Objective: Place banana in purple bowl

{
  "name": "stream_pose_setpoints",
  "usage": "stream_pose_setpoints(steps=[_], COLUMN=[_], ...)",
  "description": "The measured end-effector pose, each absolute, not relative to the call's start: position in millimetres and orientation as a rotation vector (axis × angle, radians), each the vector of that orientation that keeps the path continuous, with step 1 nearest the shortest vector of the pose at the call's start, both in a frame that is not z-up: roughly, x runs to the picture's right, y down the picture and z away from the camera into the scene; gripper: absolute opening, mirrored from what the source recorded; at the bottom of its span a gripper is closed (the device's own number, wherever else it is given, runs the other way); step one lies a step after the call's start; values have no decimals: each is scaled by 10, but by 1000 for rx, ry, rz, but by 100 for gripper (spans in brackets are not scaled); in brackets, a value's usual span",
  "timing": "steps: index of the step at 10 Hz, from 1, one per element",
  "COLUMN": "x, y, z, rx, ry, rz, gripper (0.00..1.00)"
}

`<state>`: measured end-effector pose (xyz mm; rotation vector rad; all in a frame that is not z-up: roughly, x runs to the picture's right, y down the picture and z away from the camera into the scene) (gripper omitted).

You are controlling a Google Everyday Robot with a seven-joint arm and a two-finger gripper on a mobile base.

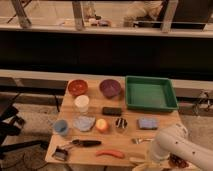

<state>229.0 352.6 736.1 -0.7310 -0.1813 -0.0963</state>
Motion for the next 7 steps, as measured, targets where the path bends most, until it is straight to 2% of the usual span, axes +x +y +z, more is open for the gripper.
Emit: stream_pose_setpoints(steps=[2,7], x=[2266,1949], y=[3492,2947], z=[7325,6792], rx=[-726,-658], ry=[-187,-235], rz=[-96,-137], gripper=[0,0])
